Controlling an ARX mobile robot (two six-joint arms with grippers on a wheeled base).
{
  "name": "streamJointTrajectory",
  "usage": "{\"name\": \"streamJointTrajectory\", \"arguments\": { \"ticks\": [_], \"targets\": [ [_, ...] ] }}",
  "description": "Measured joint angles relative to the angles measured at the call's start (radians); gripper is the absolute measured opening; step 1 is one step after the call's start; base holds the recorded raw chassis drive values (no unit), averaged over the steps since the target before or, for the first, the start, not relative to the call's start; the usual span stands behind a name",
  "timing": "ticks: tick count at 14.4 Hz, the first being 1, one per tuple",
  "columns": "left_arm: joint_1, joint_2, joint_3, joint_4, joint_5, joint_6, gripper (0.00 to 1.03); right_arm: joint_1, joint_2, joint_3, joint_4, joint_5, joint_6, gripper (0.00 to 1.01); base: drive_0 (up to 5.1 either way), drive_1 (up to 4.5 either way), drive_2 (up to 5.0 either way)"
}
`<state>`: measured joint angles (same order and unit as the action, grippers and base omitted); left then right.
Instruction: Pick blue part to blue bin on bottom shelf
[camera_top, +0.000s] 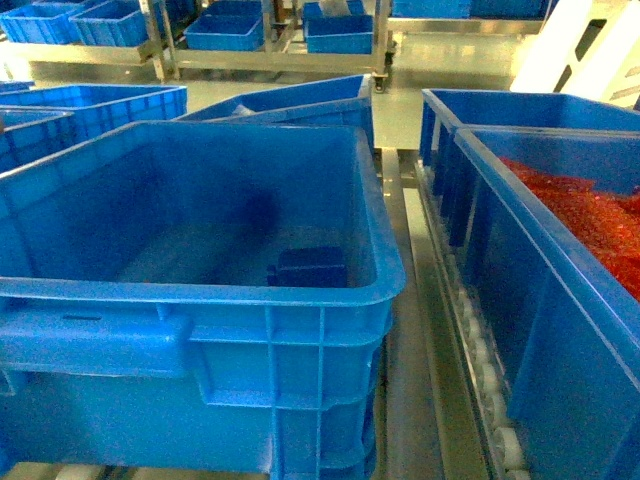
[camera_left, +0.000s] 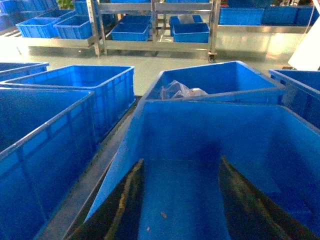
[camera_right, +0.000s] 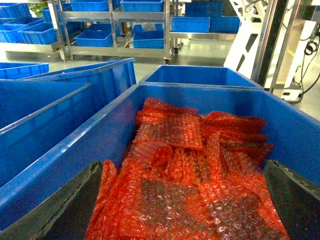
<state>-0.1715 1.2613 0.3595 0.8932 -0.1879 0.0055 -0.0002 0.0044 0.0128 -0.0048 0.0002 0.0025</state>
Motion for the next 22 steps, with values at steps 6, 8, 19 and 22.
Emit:
{"name": "streamJointTrajectory", "arguments": {
  "ticks": [6, 8, 19, 22],
  "targets": [
    [0.164, -0.386, -0.264, -0.126, 0.178, -0.002, 0.02, 0.000, 0.000, 0.000, 0.000, 0.000, 0.000, 0.98, 0.0, 0.00, 0.0],
    [0.172, -0.443, -0.314, -0.096, 0.185, -0.003, 0.02, 0.000, 0.000, 0.000, 0.000, 0.000, 0.000, 0.98, 0.0, 0.00, 0.0],
    [0.171, -0.822, -0.347, -0.454, 0.188, -0.003, 0.02, 0.000, 0.000, 0.000, 0.000, 0.000, 0.000, 0.98, 0.0, 0.00, 0.0],
    [0.171, -0.891, -0.347, -0.526, 0.188, -0.003, 0.02, 0.000, 0.000, 0.000, 0.000, 0.000, 0.000, 0.98, 0.0, 0.00, 0.0]
  ]
}}
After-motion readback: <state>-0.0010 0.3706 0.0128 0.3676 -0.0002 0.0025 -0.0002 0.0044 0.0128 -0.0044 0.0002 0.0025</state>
